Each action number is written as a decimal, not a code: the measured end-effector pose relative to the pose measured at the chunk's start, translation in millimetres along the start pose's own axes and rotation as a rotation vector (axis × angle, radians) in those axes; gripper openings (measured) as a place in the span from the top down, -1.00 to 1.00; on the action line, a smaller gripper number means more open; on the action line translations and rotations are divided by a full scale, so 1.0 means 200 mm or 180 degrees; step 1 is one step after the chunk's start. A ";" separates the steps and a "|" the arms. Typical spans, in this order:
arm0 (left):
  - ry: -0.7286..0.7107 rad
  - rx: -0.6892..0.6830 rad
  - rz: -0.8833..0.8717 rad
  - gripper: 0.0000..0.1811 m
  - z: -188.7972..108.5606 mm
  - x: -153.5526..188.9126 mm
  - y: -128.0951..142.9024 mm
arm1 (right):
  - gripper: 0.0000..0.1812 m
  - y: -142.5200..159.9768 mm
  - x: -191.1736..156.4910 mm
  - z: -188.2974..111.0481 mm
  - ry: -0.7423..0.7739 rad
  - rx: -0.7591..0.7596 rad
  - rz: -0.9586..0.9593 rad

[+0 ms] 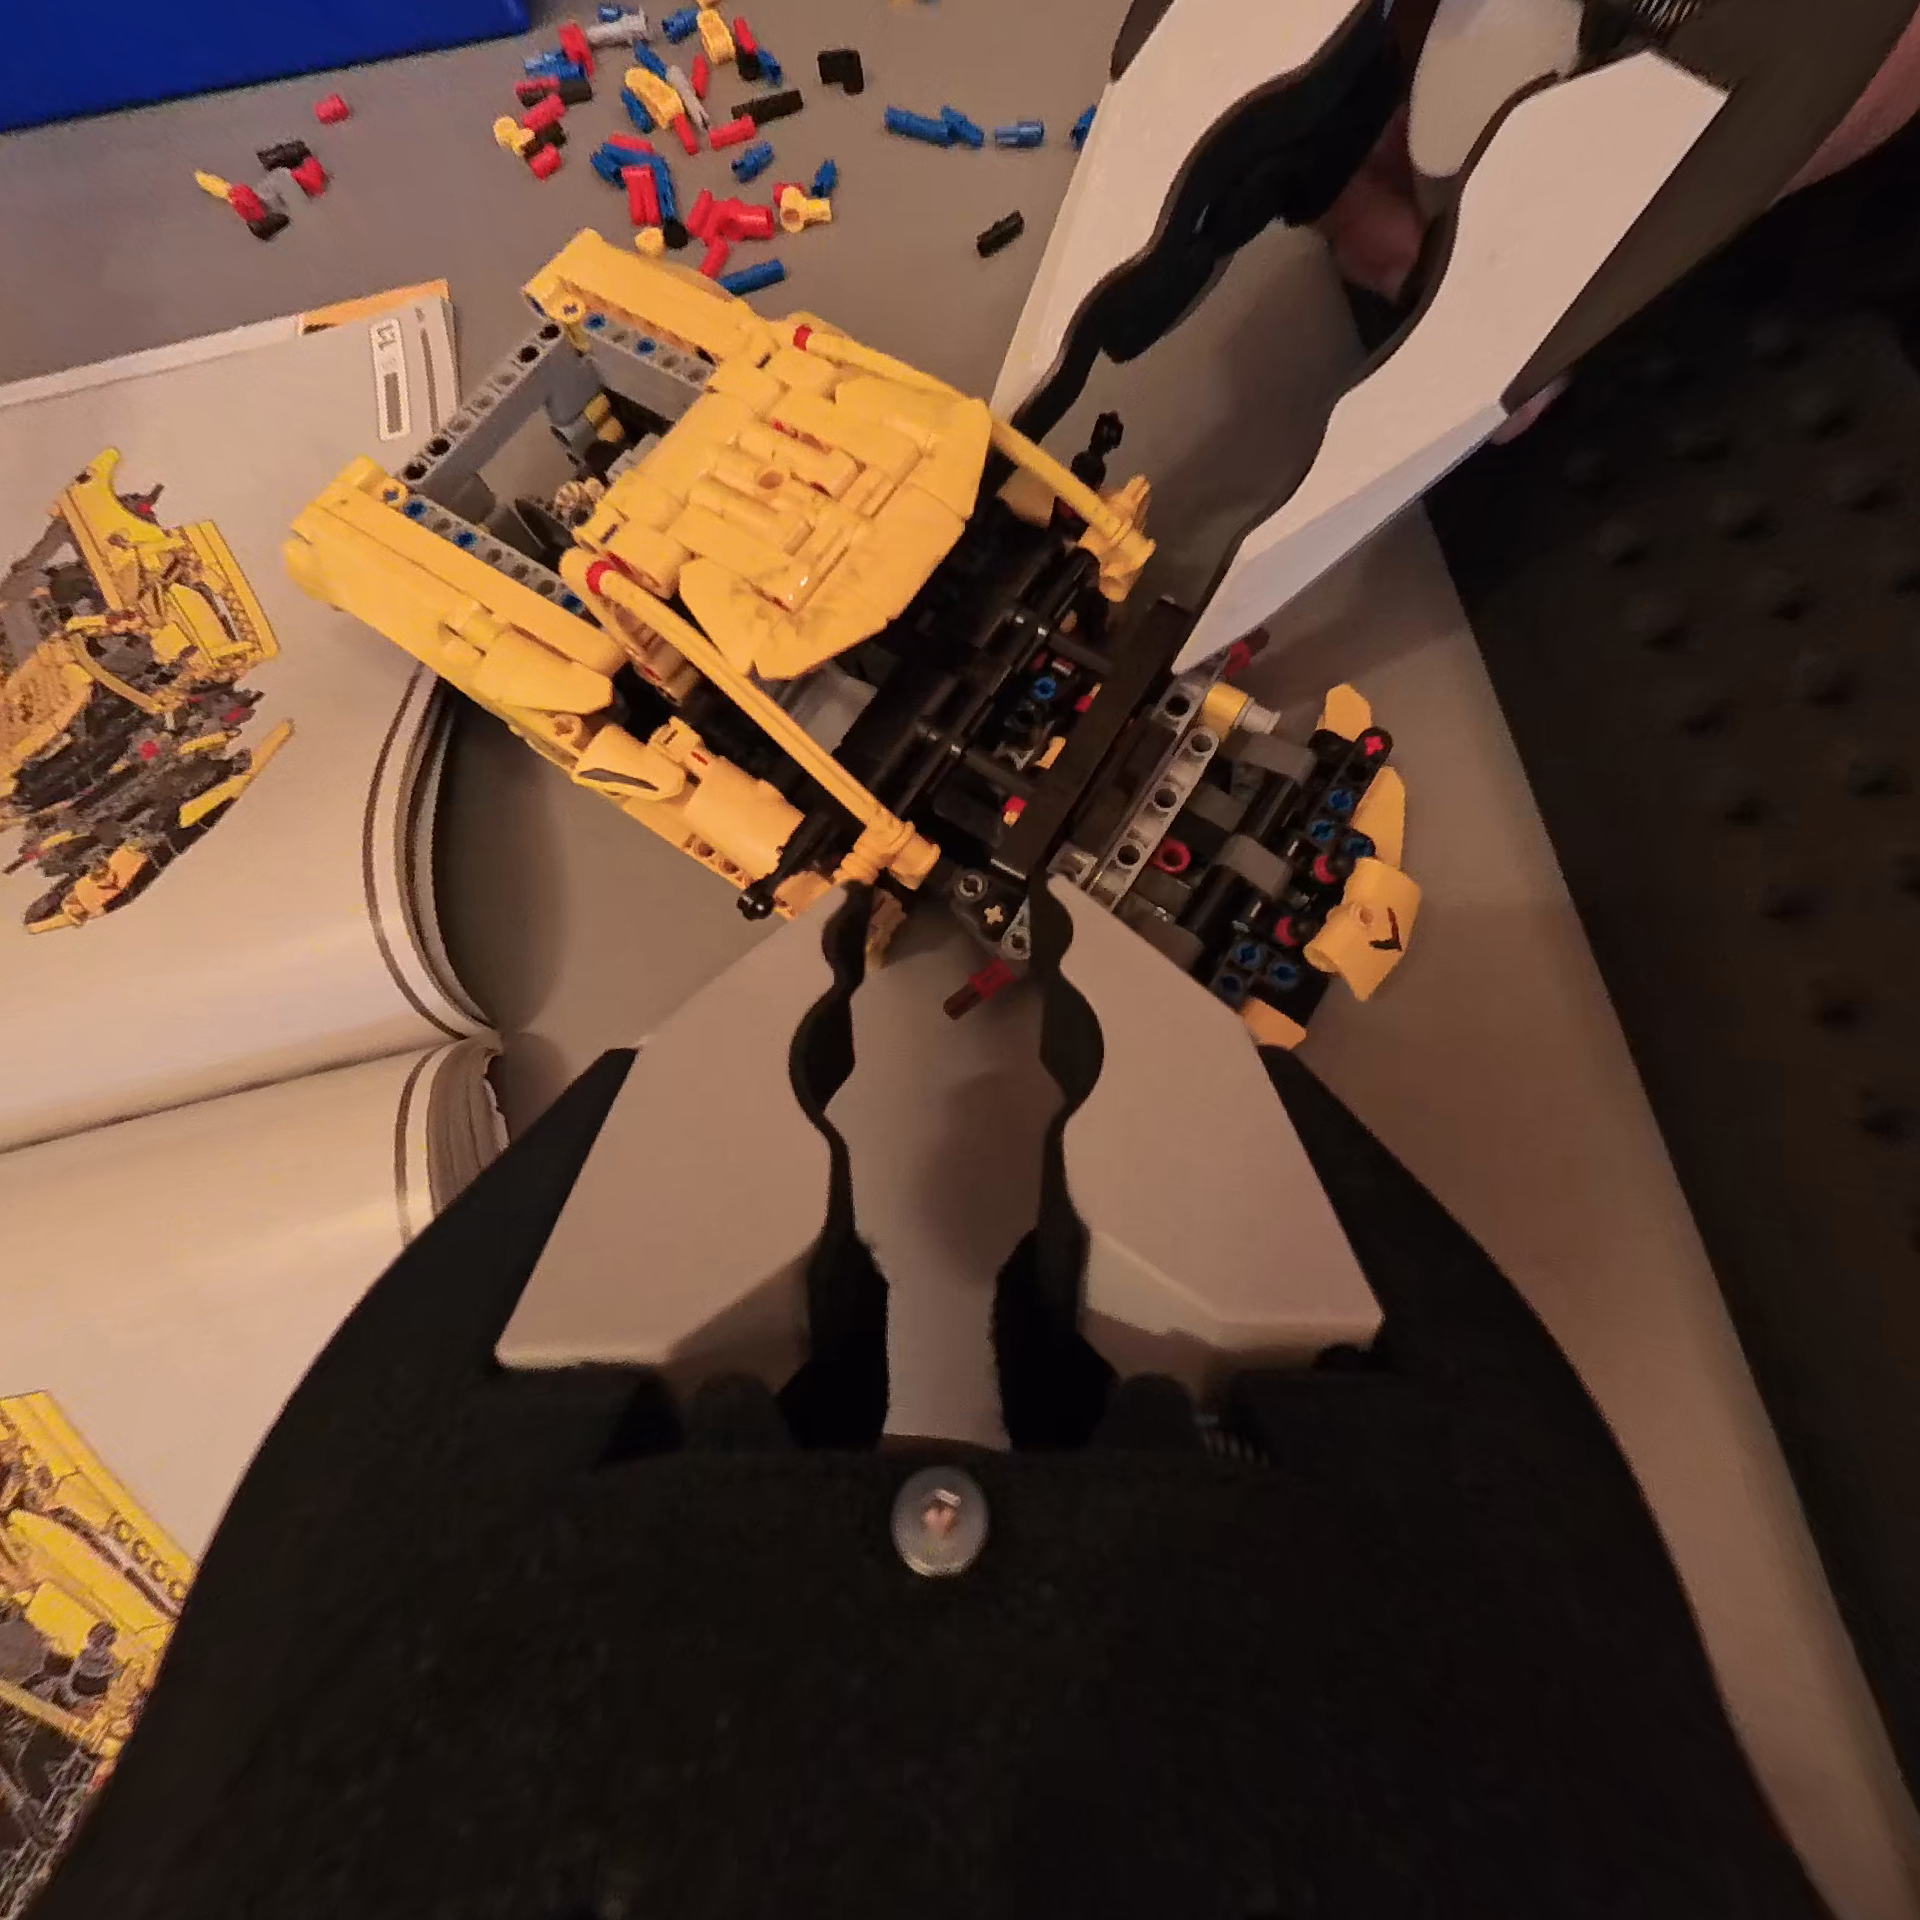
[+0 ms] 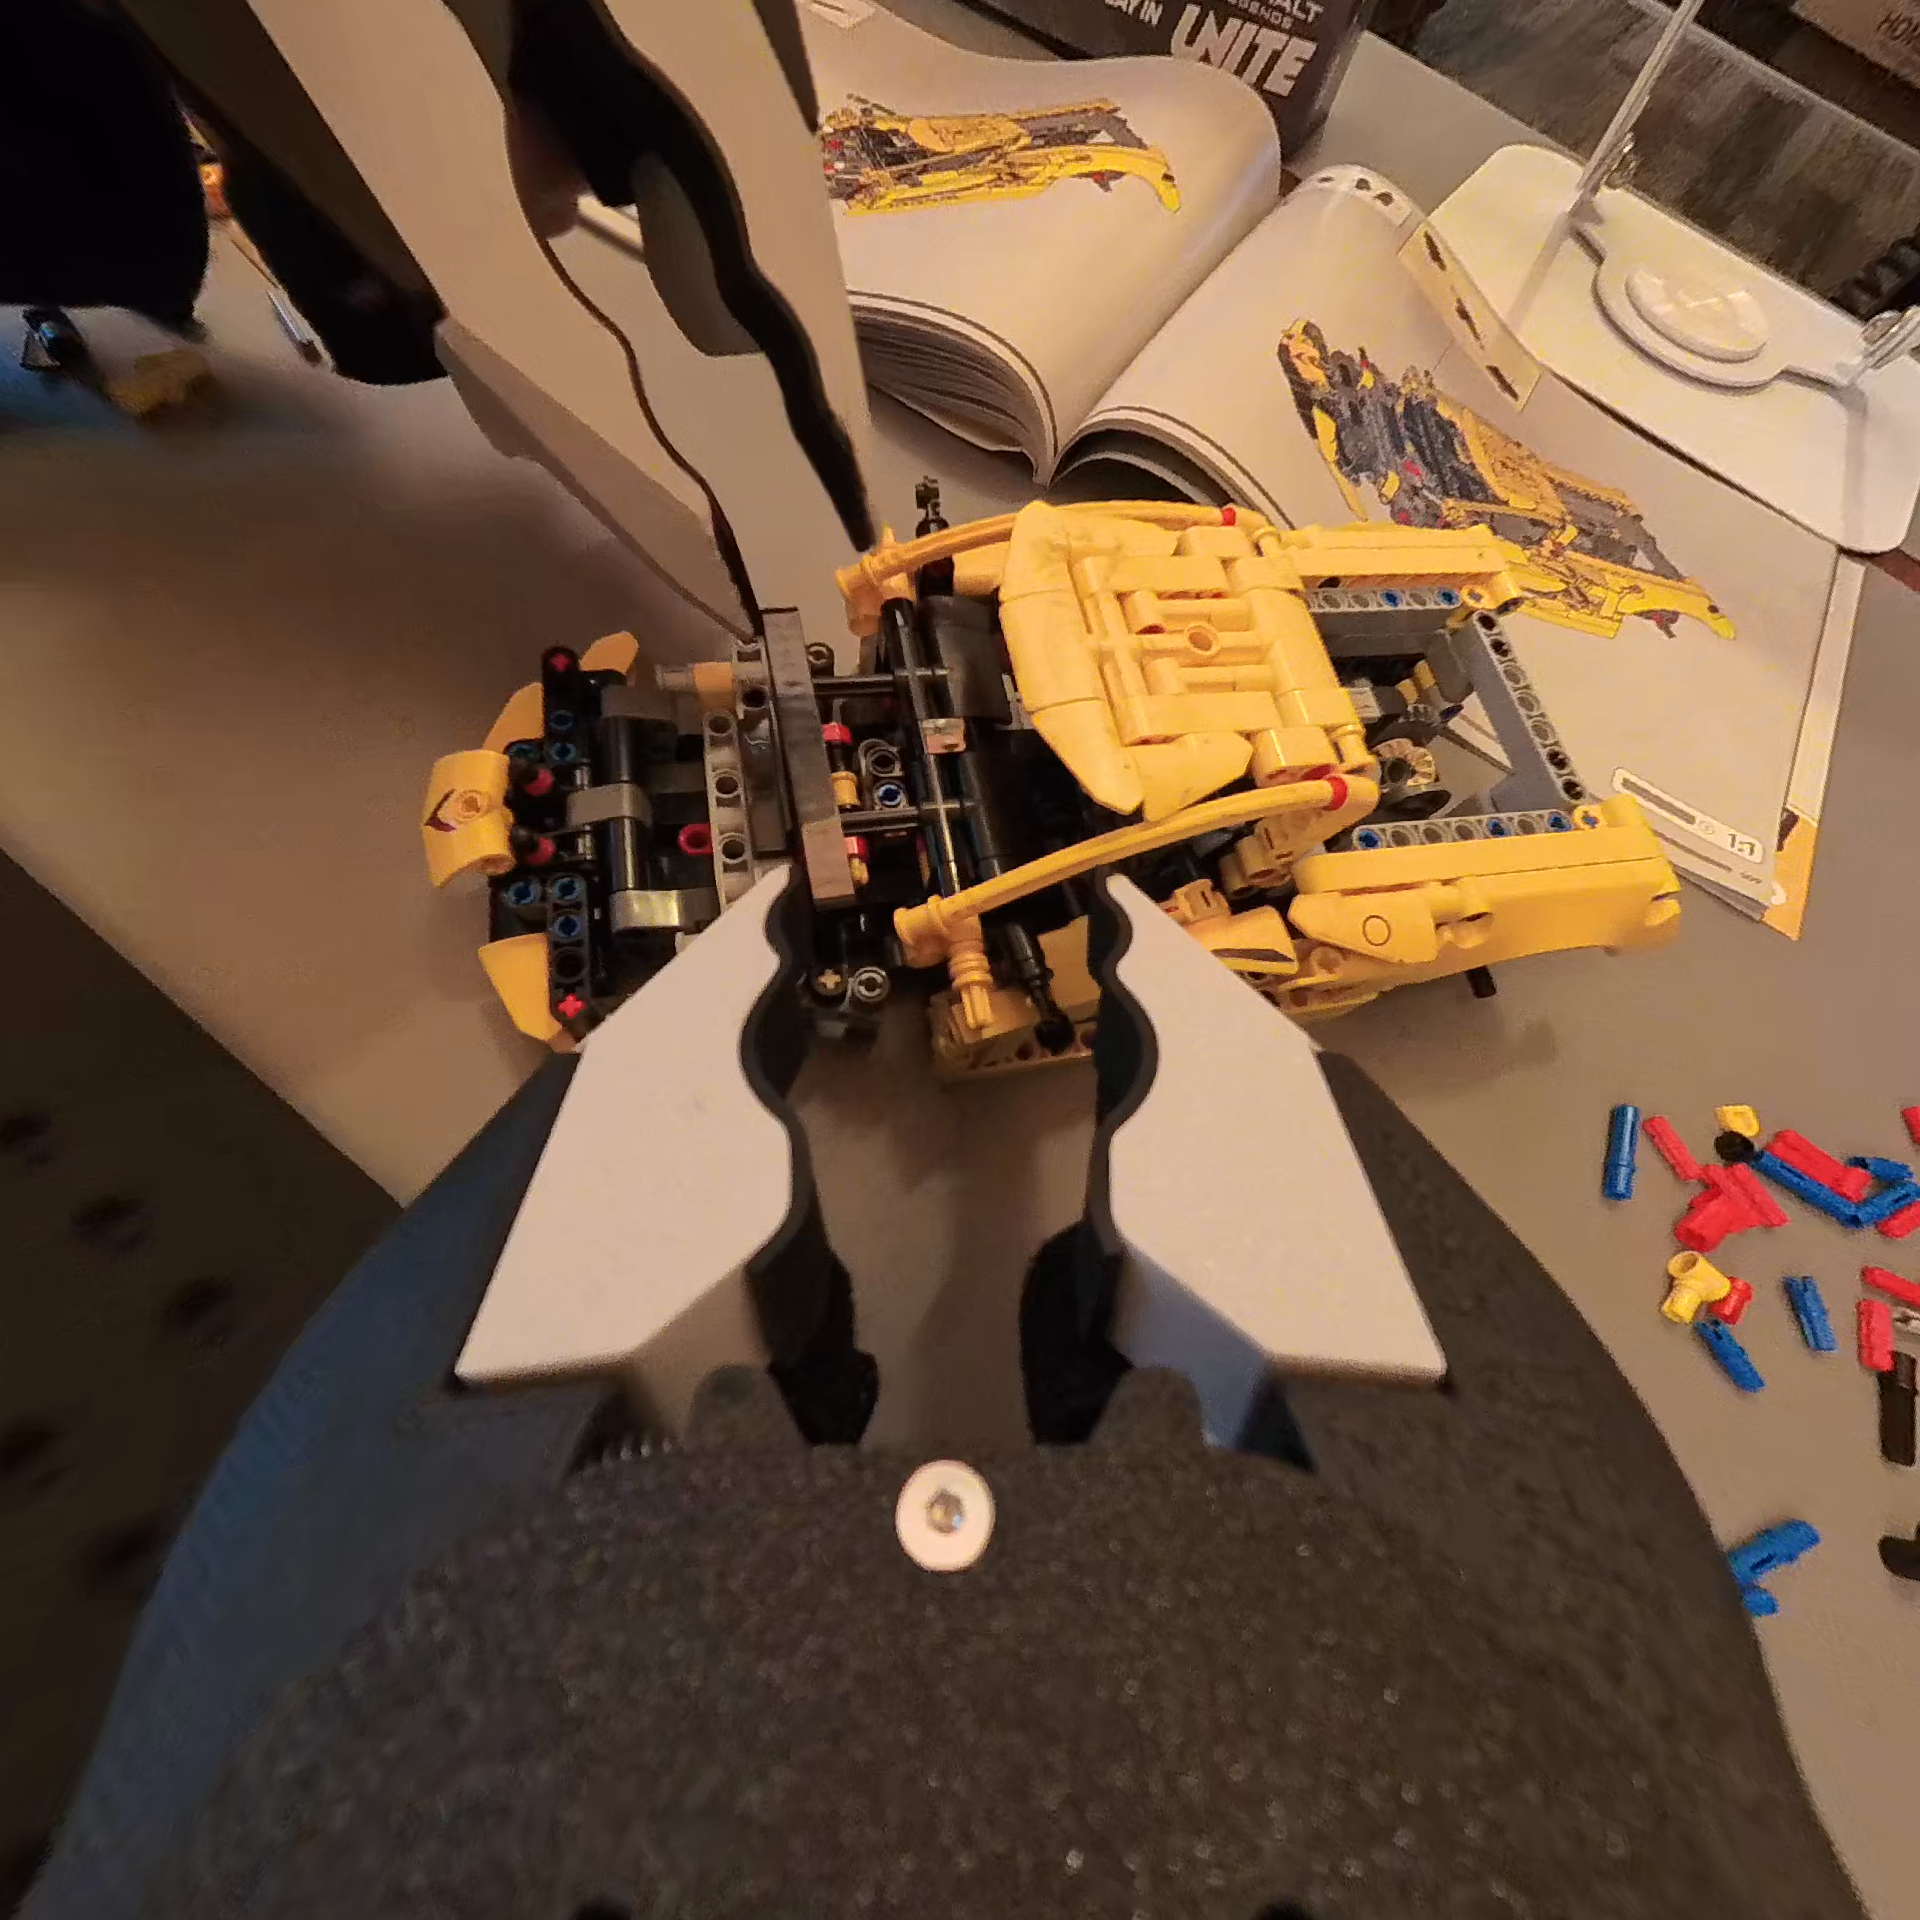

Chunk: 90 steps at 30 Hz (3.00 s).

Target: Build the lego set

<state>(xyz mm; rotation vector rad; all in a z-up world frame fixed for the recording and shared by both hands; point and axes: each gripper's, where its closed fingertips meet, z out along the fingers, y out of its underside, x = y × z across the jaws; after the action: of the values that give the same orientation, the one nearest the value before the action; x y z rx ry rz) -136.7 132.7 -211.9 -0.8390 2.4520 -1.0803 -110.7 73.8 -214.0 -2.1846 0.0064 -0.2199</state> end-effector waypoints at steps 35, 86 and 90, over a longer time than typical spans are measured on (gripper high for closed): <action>0.0424 0.0414 -0.0262 0.67 0.10 0.06 0.04 | 0.45 -0.08 -0.09 0.09 -0.0075 -0.0552 -0.0154; 0.0583 0.0407 -0.0413 0.69 0.10 0.09 0.03 | 0.82 -0.01 -0.02 -0.01 0.0530 -0.0422 -0.0714; 0.0588 0.0406 -0.0403 0.69 0.10 0.09 0.03 | 0.88 -0.13 -0.09 -0.04 0.0452 -0.0182 -0.0722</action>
<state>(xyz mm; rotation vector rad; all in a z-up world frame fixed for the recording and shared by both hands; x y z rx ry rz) -142.6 113.8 -230.9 -0.9004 2.4720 -1.4018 -131.8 84.2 -191.8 -2.2212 -0.1575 -0.5083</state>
